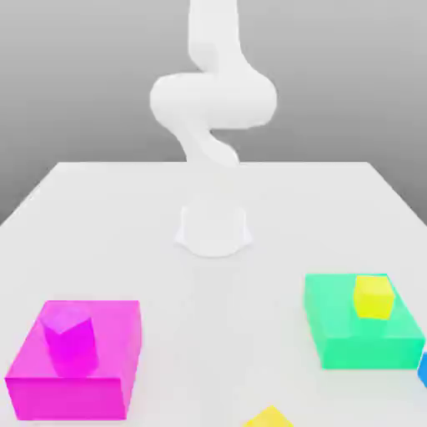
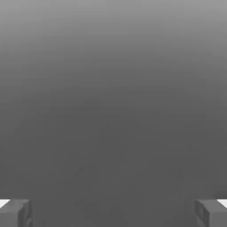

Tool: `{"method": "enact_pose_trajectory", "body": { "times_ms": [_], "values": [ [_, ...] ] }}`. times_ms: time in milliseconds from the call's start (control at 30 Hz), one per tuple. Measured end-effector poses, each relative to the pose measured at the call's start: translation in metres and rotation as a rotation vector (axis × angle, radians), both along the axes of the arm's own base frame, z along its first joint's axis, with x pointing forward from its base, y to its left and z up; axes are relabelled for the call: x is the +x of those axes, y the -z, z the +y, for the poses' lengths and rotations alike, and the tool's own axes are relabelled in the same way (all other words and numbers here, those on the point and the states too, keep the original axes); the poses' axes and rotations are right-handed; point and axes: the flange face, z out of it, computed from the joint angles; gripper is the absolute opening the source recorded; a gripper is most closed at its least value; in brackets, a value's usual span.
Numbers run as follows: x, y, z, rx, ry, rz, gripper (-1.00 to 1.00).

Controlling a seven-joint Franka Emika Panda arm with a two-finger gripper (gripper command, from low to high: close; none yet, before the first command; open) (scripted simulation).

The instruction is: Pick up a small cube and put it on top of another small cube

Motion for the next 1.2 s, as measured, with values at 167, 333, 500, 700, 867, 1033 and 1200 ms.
{"method": "enact_pose_trajectory", "body": {
  "times_ms": [167, 333, 500, 700, 867, 1033, 1200],
  "values": [
    [0.061, 0.067, 0.01, -0.031, -0.101, 0.126, 0.0],
    [0.108, 0.142, 0.023, -0.064, -0.196, 0.246, 0.0],
    [0.141, 0.225, 0.038, -0.102, -0.292, 0.364, 0.0],
    [0.161, 0.33, 0.057, -0.156, -0.41, 0.505, 0.0],
    [0.162, 0.42, 0.066, -0.206, -0.499, 0.621, 0.0],
    [0.155, 0.504, 0.07, -0.244, -0.565, 0.703, 0.0],
    [0.154, 0.544, 0.07, -0.246, -0.568, 0.706, -1.0]
  ]
}}
